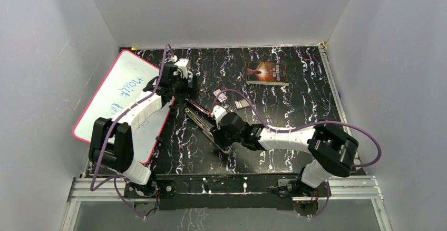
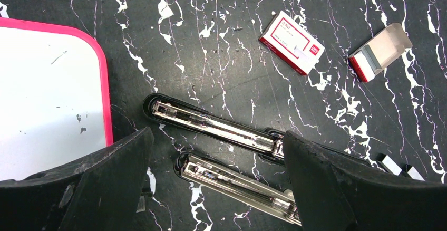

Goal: Load the staples into the stapler

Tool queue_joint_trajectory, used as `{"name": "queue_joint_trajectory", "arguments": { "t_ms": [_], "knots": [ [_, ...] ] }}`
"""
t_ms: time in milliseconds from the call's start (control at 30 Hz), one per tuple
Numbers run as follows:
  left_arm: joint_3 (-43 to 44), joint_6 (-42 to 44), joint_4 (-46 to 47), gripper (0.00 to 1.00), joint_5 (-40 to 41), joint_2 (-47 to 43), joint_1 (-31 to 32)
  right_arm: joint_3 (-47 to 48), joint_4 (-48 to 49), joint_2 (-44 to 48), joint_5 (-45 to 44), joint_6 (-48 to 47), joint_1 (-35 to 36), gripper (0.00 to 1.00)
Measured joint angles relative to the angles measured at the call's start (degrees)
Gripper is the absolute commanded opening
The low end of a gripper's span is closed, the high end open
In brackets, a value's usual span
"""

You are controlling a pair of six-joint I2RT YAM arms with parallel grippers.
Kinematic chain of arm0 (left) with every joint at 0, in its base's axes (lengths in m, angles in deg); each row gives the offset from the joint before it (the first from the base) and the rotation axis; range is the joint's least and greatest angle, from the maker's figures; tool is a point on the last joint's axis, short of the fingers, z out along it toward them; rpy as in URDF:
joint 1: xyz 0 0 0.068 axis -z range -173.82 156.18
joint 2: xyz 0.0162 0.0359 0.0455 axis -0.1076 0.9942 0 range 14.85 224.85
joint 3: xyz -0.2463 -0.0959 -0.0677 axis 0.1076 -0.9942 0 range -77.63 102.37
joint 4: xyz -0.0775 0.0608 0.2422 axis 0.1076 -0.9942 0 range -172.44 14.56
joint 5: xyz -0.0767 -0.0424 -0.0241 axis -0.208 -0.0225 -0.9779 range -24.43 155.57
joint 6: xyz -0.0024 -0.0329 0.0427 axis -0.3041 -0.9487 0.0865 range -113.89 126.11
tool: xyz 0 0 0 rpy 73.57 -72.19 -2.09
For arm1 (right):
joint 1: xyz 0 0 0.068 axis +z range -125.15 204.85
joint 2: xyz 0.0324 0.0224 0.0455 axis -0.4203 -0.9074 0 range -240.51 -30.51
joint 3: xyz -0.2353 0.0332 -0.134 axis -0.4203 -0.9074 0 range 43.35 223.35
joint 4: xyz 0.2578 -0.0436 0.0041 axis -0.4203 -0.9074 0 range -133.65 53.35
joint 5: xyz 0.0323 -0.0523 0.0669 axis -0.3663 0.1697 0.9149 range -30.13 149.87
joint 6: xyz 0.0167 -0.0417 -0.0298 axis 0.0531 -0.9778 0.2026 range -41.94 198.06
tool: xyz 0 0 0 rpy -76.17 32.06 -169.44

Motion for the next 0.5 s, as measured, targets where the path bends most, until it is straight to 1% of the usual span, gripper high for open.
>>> {"name": "queue_joint_trajectory", "arguments": {
  "t_ms": [233,367,500],
  "knots": [
    [0.0,0.0,0.04,0.92,0.33,0.0,0.0,-0.55,-0.17,0.46,-1.97,0.46,0.0,0.52],
    [0.0,-0.02,0.22,0.92,0.44,0.0,0.0,-2.05,-1.44,4.52,-4.83,1.22,-0.42,0.5],
    [0.0,-0.07,0.37,0.92,0.35,0.0,0.0,-3.26,-2.78,9.07,-6.43,1.4,-2.97,0.5]
  ]
}}
